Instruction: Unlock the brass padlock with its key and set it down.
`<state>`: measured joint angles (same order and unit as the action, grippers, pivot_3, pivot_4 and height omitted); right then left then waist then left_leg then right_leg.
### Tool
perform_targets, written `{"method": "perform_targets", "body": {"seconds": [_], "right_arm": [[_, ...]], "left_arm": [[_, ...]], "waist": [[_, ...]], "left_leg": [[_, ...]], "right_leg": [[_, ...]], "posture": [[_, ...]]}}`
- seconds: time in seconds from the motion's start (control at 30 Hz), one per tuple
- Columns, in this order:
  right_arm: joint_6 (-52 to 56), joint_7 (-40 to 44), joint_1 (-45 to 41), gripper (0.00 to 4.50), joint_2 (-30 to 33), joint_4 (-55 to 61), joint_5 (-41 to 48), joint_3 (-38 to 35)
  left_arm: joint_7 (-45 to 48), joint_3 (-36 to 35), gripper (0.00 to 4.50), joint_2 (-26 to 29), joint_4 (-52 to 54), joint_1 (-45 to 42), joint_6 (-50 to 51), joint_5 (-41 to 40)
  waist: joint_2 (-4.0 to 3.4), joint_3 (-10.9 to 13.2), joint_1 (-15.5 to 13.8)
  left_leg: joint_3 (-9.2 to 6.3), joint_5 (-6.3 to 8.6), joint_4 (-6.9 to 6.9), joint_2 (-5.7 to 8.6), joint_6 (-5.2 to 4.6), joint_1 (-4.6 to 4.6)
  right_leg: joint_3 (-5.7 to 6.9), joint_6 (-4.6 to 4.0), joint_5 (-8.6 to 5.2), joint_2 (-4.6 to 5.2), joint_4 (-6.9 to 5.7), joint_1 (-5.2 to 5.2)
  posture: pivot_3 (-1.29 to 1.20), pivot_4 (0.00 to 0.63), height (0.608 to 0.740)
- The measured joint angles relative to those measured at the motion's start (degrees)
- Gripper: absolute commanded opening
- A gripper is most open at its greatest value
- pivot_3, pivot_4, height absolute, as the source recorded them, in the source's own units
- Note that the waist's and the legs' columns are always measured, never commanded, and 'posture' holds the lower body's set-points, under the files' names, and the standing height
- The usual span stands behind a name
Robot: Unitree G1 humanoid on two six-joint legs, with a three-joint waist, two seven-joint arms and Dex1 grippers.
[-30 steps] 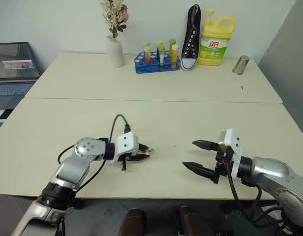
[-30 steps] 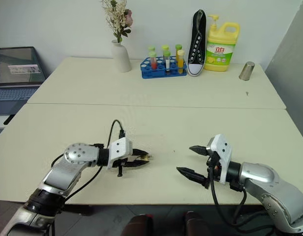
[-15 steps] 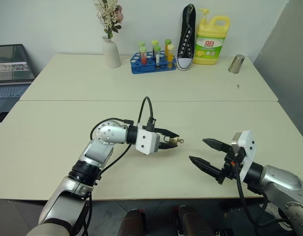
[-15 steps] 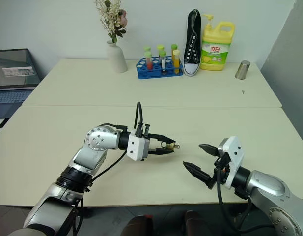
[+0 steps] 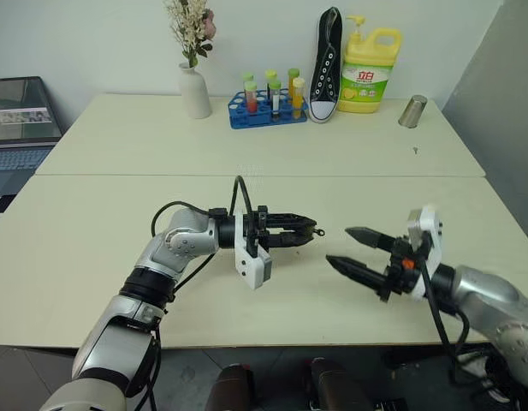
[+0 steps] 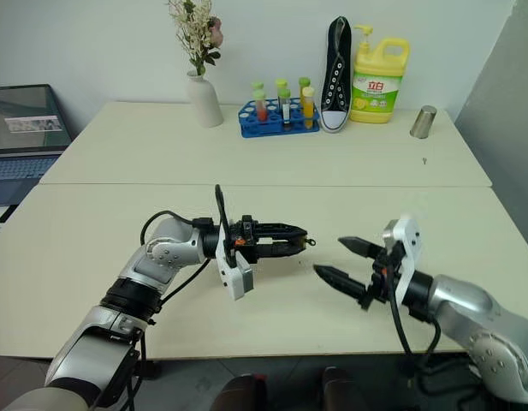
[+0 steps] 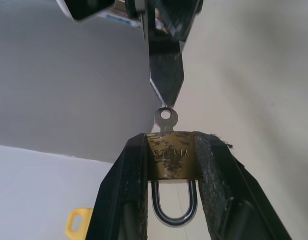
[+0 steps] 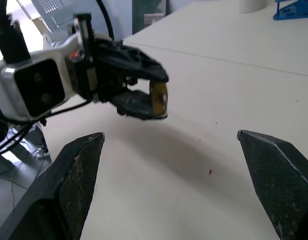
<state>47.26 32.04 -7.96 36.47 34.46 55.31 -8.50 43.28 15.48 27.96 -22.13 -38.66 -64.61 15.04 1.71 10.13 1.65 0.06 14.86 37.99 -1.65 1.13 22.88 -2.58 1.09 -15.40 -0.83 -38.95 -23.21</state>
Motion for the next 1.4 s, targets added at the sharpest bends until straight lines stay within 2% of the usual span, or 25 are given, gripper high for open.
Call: {"method": "perform_targets", "body": {"seconds": [0.23, 0.6, 0.7, 1.03, 1.07, 1.4], "right_arm": [[2.2, 4.0, -6.7, 4.50, 0.0, -5.7, 0.8, 2.9], [4.5, 6.2, -9.6, 4.50, -1.2, -8.5, 2.3, 5.2], [4.7, 6.5, -10.7, 3.88, -1.7, -9.4, 2.3, 5.4], [5.3, 6.8, -12.4, 0.21, -2.6, -10.9, 2.2, 5.9], [5.3, 6.8, -12.5, 0.00, -2.6, -11.2, 2.1, 5.9], [6.3, 7.7, -13.1, 0.00, -1.7, -11.5, 2.0, 5.9]], "left_arm": [[-4.4, 0.1, 0.97, 1.5, 0.3, 0.8, 0.3, 2.7], [-7.1, 0.5, 0.97, 2.4, 2.4, 1.4, 0.8, 3.8], [-7.6, 0.5, 0.97, 2.8, 2.6, 1.5, 0.9, 3.9], [-7.8, 1.2, 0.97, 3.6, 3.2, 2.0, 0.9, 4.1], [-7.8, 1.3, 0.97, 3.7, 3.6, 2.0, 0.8, 4.1], [-9.0, 2.1, 0.97, 3.8, 3.9, 2.2, 1.4, 4.9]], "waist": [[0.00, 0.0, 0.0], [-0.01, 0.0, -0.1], [-0.01, 0.0, -0.1], [-0.01, 0.0, -0.1], [-0.01, 0.0, -0.1], [-0.01, 0.0, -0.1]], "left_leg": [[-0.02, 0.00, -0.02, -0.01, 0.00, 0.05], [-0.03, 0.00, -0.01, -0.02, 0.00, 0.04], [-0.04, 0.00, -0.01, -0.02, 0.00, 0.03], [-0.03, 0.00, -0.01, -0.02, 0.00, 0.04], [-0.03, 0.00, -0.02, -0.02, 0.00, 0.03], [-0.03, 0.00, -0.02, -0.02, 0.00, 0.03]], "right_leg": [[0.03, -0.01, 0.01, 0.04, 0.01, -0.02], [0.04, -0.07, 0.04, 0.05, -0.01, -0.02], [0.04, -0.06, 0.04, 0.05, -0.02, -0.02], [0.07, -0.27, 0.16, 0.06, -0.01, -0.02], [0.07, -0.27, 0.16, 0.06, -0.01, -0.02], [0.07, -0.27, 0.16, 0.06, -0.01, -0.02]], "posture": [[0.00, 0.150, 0.740], [0.00, 0.150, 0.740], [0.00, 0.150, 0.740], [0.00, 0.150, 0.740], [0.00, 0.150, 0.740], [0.00, 0.150, 0.740]]}}
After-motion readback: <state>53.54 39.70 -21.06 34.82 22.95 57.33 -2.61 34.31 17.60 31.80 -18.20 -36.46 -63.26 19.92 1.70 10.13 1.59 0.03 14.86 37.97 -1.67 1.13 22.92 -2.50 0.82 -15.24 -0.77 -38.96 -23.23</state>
